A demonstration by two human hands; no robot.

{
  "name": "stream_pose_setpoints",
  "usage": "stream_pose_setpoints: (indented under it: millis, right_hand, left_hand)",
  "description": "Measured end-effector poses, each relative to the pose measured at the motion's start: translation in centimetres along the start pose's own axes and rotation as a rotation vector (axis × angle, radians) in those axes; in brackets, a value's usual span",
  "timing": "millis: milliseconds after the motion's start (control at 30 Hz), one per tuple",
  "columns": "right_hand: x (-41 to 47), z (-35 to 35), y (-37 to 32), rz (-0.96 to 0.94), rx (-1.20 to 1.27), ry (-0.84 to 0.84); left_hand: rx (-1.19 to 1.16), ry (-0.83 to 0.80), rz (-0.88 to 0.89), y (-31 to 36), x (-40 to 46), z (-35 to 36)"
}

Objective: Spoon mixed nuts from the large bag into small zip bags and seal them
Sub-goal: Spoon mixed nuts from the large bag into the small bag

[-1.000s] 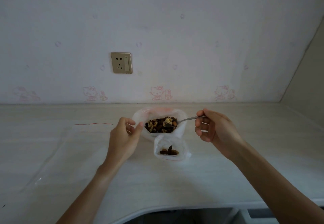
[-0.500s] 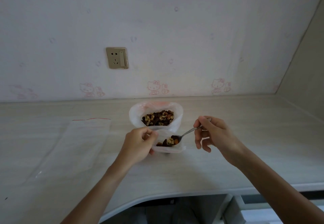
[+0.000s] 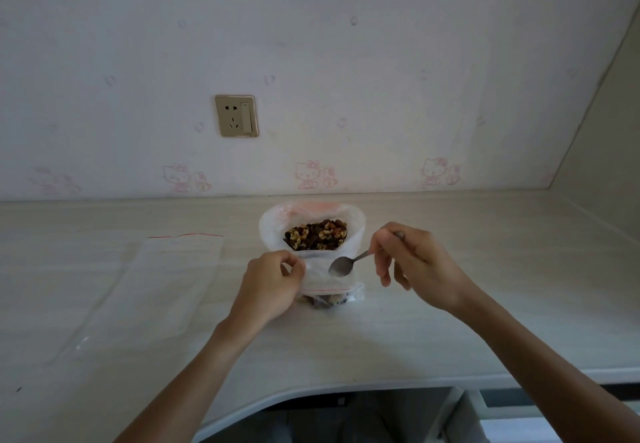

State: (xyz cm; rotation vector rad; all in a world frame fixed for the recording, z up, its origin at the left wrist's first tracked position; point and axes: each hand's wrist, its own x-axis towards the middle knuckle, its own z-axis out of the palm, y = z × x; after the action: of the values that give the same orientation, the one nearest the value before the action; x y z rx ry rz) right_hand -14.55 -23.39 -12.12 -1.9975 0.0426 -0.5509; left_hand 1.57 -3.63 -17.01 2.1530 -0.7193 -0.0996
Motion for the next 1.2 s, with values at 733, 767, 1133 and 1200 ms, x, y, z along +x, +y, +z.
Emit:
stream_pose_setpoints:
  millis: [733, 767, 1133, 1200]
  right_hand:
    - [5.6, 2.0, 1.1, 0.307, 0.113, 0.26]
    - [5.7, 2.1, 1.2, 0.287, 0.072, 0.254]
    - [7.2, 4.3, 3.6, 0.422, 0.269, 0.188]
    - [7.4, 4.3, 3.9, 0.456, 0.304, 0.183]
  left_hand:
    - [0.019, 0.104, -0.247, -2.1, 4.9, -1.2]
    - [0.005, 0.104, -0.223, -2.2, 5.0, -0.9]
    - [-0.44, 0.131, -0.102, -3.0, 5.0, 0.7]
    - [-0.515, 0.113, -0.108, -2.7, 4.8, 0.8]
